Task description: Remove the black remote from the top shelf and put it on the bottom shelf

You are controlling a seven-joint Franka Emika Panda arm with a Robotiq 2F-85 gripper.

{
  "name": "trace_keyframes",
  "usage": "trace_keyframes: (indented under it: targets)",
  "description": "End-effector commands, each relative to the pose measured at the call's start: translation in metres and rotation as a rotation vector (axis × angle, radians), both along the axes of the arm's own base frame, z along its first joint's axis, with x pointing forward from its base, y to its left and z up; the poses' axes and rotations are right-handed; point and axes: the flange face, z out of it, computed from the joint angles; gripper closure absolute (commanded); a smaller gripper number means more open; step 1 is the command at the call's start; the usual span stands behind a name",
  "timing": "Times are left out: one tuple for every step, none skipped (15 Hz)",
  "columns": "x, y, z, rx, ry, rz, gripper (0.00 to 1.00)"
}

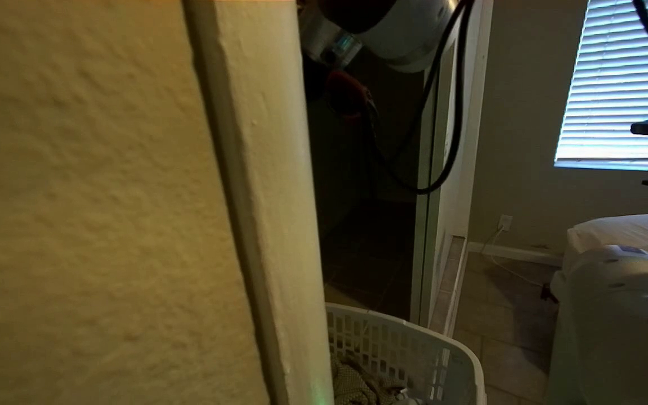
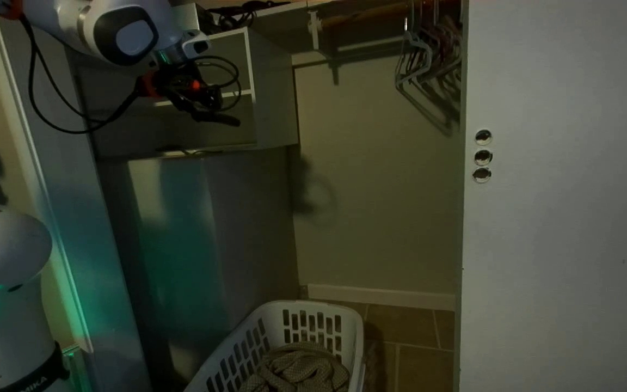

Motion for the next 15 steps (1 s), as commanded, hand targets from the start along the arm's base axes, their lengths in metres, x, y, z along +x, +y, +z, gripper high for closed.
trace_keyframes:
  targets:
    - [0.040, 0.025, 0.013, -0.010, -0.009, 0.031, 0.69]
    - [0.050, 0.030, 0.015, -0.015, -0.009, 0.033, 0.69]
    - [0.059, 0.035, 0.017, -0.020, -0.009, 0.033, 0.69]
    - [0.067, 0.039, 0.020, -0.024, -0.012, 0.036, 0.69]
    - [0.075, 0.043, 0.022, -0.024, -0.012, 0.036, 0.69]
    - [0.083, 0.049, 0.024, -0.026, -0.015, 0.043, 0.69]
    - [0.090, 0.055, 0.026, -0.027, -0.015, 0.050, 0.69]
    - [0.095, 0.063, 0.027, -0.028, -0.014, 0.059, 0.69]
    - [0.100, 0.069, 0.027, -0.028, -0.013, 0.067, 0.69]
    - [0.104, 0.075, 0.027, -0.029, -0.012, 0.070, 0.69]
    - [0.108, 0.081, 0.026, -0.030, -0.012, 0.075, 0.69]
    - [0.111, 0.087, 0.025, -0.032, -0.008, 0.076, 0.69]
    - [0.115, 0.092, 0.023, -0.035, -0.006, 0.079, 0.69]
    - [0.118, 0.096, 0.022, -0.039, -0.004, 0.079, 0.69]
    - [0.121, 0.099, 0.019, -0.041, -0.001, 0.078, 0.69]
